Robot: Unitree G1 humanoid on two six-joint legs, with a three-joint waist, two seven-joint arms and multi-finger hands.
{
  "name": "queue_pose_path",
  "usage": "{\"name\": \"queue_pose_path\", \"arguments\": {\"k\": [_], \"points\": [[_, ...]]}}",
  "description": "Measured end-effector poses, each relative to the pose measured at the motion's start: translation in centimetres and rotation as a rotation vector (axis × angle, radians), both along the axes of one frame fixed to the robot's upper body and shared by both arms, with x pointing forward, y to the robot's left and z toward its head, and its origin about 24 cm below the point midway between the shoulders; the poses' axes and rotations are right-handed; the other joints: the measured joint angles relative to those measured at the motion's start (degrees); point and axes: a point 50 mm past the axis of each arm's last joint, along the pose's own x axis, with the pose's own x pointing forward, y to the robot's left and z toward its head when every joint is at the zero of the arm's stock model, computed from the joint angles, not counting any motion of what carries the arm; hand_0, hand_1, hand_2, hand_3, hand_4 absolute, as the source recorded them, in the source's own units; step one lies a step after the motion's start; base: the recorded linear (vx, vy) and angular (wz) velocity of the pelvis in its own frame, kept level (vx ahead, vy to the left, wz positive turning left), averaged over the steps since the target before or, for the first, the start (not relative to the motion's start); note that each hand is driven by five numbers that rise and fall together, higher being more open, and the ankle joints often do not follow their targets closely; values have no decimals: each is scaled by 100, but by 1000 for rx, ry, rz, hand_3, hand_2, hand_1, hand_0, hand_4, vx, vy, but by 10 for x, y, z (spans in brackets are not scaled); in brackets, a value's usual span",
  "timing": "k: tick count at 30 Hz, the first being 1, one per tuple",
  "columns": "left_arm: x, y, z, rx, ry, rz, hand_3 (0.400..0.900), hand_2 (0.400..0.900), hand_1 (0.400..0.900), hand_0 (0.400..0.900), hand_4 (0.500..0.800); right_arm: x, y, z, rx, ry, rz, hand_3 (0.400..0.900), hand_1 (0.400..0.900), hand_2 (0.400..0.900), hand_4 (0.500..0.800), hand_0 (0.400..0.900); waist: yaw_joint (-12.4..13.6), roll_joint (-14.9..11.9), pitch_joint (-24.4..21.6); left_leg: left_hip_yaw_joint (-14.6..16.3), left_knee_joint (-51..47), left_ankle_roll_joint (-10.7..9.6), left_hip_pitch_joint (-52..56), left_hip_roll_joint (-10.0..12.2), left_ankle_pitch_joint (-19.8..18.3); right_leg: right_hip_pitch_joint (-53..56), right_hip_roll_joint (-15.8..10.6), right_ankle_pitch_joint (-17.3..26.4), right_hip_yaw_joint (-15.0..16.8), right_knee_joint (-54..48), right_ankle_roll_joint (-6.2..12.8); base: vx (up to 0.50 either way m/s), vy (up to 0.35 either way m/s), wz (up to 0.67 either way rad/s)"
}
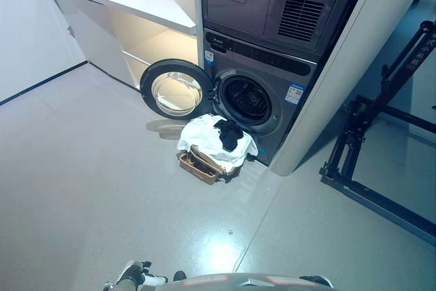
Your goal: Put the clothes in the basket into the washing machine.
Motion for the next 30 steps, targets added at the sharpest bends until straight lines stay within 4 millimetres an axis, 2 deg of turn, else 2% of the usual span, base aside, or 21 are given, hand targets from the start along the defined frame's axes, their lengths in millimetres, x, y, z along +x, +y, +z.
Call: {"name": "queue_pose_path", "arguments": {"k": [22,30], "points": [[-6,-1,-1,-9,-2,31,900,900,900,900,800,0,0,0,-2,1,8,900,900,900,800,900,35,21,-71,-6,-1,0,-23,5,-1,-16,2,-1,-3,-8,1,0,-6,0],[3,-3,2,-20,-45,44,900,900,900,900,800,6,0,1,-4,-19,12,900,900,900,800,900,36,76,129,-9,3,3,-138,16,3,-142,5,-2,-1,1,2,-1,-48,2]]}}
